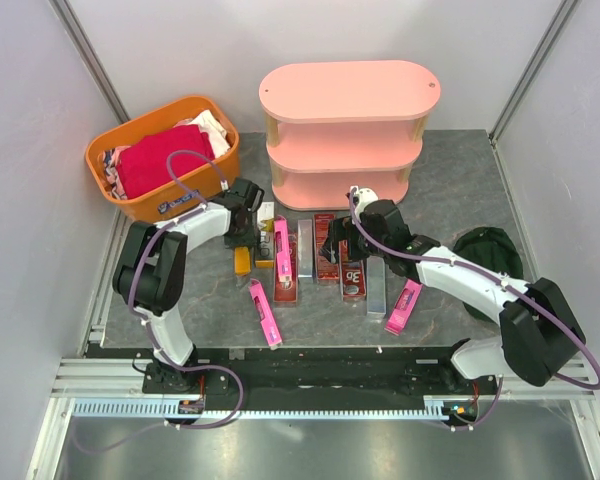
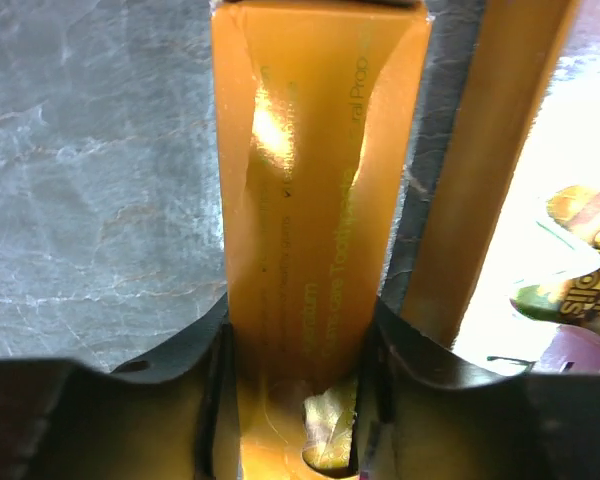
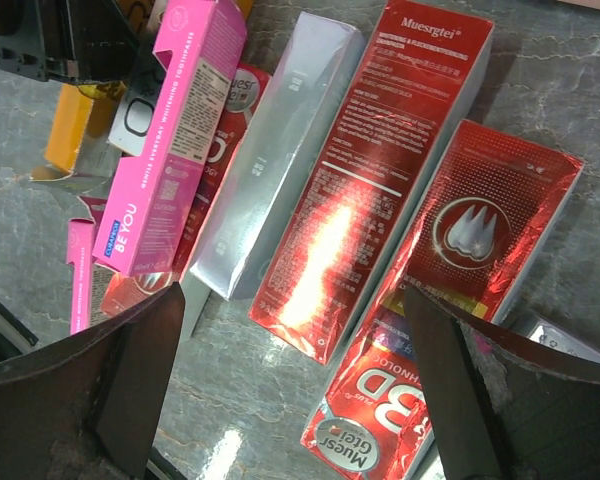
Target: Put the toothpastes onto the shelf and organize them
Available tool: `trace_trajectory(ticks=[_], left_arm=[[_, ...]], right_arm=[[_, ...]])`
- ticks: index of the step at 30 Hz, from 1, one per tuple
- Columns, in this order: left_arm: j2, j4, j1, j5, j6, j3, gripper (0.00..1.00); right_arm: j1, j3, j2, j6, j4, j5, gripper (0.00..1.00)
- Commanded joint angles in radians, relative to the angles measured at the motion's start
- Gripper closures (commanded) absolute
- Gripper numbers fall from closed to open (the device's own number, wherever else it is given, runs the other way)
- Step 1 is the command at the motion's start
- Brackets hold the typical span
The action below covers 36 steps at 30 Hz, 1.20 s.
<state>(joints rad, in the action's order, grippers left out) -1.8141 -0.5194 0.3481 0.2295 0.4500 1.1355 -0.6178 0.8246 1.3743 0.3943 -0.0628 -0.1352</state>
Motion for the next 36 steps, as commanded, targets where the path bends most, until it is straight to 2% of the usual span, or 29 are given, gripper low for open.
trace_trajectory(ticks=[1,5,12,15,20,21,23,24,27,28,30,31,34,36], left_arm=[[-0.027,0.001,-0.001,0.005,-0.039,0.027,0.71],[0.035,-0.001,-0.001,-0.007,-0.048,0.027,0.71],[0.269,-0.001,-0.001,-0.107,-0.073,0.046,0.70],[0.327,0.010,-0.001,-0.215,-0.082,0.066,0.69],[0.456,0.129,-0.003,-0.511,-0.077,0.037,0.69],[0.473,0.200,-0.004,-0.604,-0.070,0.026,0.69],[0.528,0.277,-0.006,-0.685,-0.022,-0.020,0.69],[0.547,0.383,-0.011,-0.767,0.002,-0.038,0.69],[0.608,0.574,-0.017,-0.878,0.140,-0.130,0.69],[0.619,0.699,-0.018,-0.898,0.214,-0.173,0.70],[0.645,0.810,-0.023,-0.932,0.289,-0.213,0.70],[0.653,0.934,-0.024,-0.937,0.365,-0.253,0.71],[0.674,1.140,-0.027,-0.935,0.502,-0.322,0.71],[0.673,1.205,-0.029,-0.917,0.550,-0.342,0.72]], right_arm=[[-0.003,0.050,0.005,0.011,0.038,-0.035,0.01],[-0.011,0.062,0.000,0.000,0.038,-0.044,0.01],[-0.020,0.099,-0.024,-0.017,0.057,-0.089,0.01],[-0.022,0.114,-0.041,-0.011,0.101,-0.127,0.01],[-0.022,0.104,-0.080,0.031,0.202,-0.245,0.01],[-0.023,0.091,-0.090,0.050,0.222,-0.263,0.01],[-0.022,0.074,-0.098,0.080,0.297,-0.306,0.01],[-0.022,0.053,-0.109,0.093,0.326,-0.343,0.01],[-0.022,0.006,-0.136,0.178,0.454,-0.392,0.01],[-0.022,-0.011,-0.144,0.223,0.492,-0.397,0.01],[-0.023,-0.051,-0.170,0.271,0.599,-0.408,0.01],[-0.022,-0.064,-0.176,0.309,0.659,-0.412,0.01],[-0.022,-0.096,-0.187,0.351,0.725,-0.432,0.01],[-0.022,-0.108,-0.182,0.386,0.780,-0.448,0.01]])
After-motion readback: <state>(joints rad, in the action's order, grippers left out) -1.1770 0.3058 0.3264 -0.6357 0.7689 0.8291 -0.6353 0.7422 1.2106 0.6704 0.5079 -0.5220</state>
